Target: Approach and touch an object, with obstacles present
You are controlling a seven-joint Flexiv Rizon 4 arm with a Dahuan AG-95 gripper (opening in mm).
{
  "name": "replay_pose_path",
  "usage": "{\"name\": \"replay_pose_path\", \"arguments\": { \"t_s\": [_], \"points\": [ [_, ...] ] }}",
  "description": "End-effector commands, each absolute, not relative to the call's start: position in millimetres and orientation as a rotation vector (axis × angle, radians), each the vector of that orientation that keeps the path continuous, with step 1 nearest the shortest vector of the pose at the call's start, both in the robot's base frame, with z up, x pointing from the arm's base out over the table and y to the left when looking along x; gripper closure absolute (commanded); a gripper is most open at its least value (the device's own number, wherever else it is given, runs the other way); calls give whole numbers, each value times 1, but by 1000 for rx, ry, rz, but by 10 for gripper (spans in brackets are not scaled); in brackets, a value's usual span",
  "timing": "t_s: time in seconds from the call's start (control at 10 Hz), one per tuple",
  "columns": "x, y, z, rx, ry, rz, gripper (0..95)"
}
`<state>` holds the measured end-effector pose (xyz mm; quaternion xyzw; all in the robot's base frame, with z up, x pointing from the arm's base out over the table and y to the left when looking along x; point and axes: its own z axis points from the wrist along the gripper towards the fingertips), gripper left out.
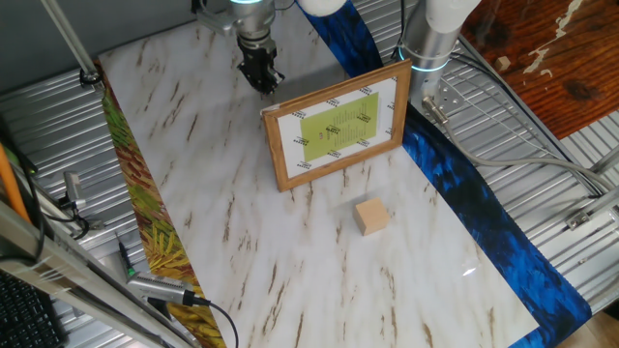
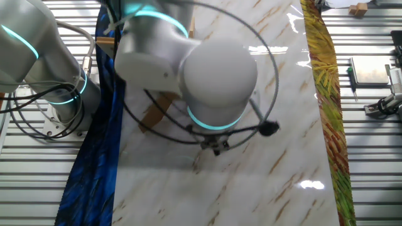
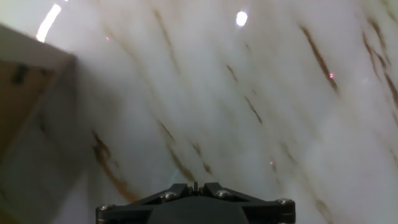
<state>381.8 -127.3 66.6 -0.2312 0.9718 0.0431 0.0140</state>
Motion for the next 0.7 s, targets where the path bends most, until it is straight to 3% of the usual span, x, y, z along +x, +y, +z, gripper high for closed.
{"name": "replay_pose_path", "arguments": {
  "t_s": [0.1, 0.7],
  "points": [
    [369, -128, 64, -705, 3035, 109, 950],
    [346, -128, 50, -694, 3033, 96, 950]
  ]
}}
